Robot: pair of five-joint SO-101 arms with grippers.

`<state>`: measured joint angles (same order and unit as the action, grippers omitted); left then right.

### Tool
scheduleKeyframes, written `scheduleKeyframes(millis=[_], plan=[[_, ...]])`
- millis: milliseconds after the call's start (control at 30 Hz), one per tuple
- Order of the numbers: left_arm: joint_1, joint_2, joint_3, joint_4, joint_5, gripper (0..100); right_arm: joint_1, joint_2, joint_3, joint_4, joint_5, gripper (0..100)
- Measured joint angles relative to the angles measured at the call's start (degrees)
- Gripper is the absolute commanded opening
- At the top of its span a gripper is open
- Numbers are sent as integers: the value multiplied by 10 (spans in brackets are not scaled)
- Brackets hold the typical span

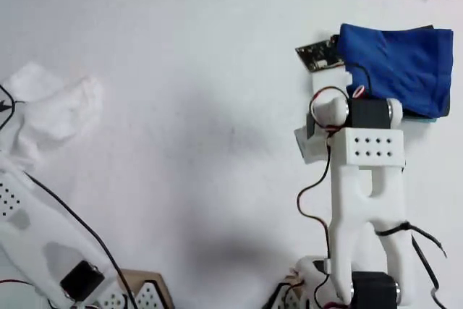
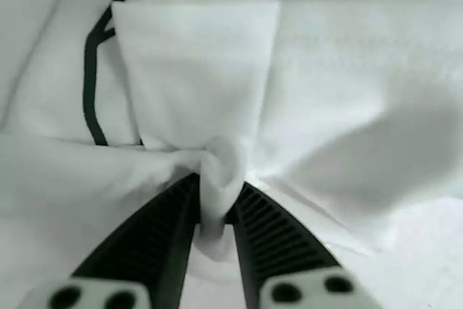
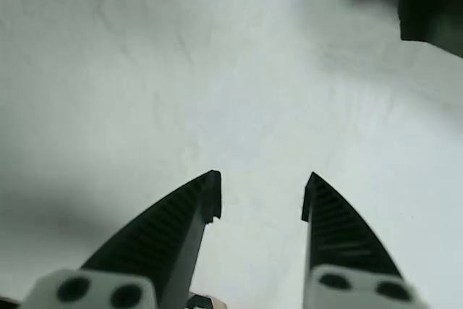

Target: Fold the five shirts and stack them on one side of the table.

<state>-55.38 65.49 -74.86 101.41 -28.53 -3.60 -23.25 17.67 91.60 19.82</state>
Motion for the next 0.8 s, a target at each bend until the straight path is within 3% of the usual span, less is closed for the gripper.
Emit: scheduleKeyframes(millis=[167,367,667,800], plan=[[4,-27,0,0,0,24,0,0,62,-48,0,190],[21,-156,25,0,0,24,0,0,145,-120,0,190],[125,-467,312,0,43,24,4,0,228,-174,0,190],[204,-618,445,0,58,24,57,0,233,-175,0,190]])
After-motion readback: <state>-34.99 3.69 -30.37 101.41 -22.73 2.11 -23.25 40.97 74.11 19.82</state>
